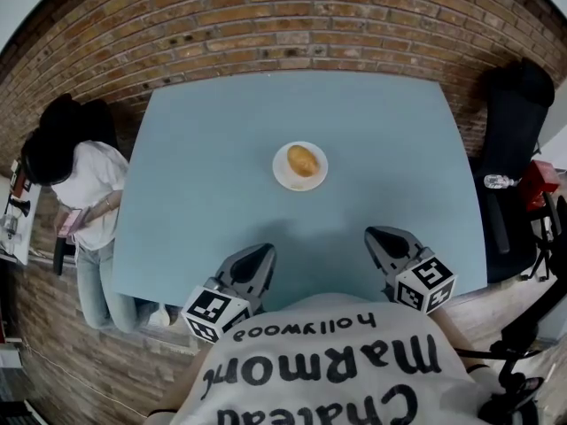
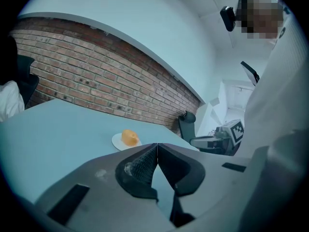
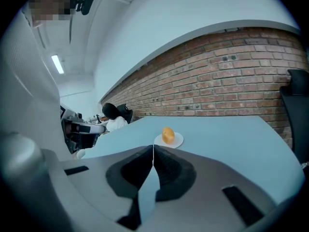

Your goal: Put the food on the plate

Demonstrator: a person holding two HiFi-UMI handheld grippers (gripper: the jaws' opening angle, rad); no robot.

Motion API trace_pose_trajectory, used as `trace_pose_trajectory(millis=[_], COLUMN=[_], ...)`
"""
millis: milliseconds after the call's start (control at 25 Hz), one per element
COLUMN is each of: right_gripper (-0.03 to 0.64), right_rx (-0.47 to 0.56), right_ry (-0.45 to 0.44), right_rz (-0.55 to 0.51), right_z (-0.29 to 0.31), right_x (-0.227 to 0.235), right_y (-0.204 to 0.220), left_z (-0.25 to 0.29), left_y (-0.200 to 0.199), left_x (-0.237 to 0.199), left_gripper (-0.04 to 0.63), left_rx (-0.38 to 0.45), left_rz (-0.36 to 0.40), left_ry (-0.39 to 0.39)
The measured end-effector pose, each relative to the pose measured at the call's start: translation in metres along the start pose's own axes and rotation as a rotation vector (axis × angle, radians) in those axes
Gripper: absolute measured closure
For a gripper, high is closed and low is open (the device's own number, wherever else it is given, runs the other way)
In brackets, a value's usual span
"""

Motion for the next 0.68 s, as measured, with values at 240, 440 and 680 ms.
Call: trace_pose_trajectory(millis=[240,440,680], right_gripper=[0.603,0.603,0.603], right_rx=[0.0,0.009,-0.005], right_ry=[0.017,0.035,0.038], right_rz=[0.001,-0.013,-0.008], right_z=[0.0,-0.003,-0.003], right_x=[0.006,0.014,0.013], right_y=[-0.003,-0.009,-0.003], left_z=[0.0,0.0,-0.001], left_y=[0.004,0.007,0.01], left_x=[0.002,0.004,0.006], left_gripper=[0.589,0.589,0.589], left_rx=[-0.008,-0.016,-0.024], left_rz=[-0.004,-0.015,-0.023], left_ry=[0.007,0.008,0.015])
Point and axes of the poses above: the fingertips, and each gripper's own axes: z forward along the fingers, x to its right, y out of its underside, the point moved 3 cm from there along -z, backward along the fingers, and after that the axes turned 15 degrees about x, right-handed, at the moved point
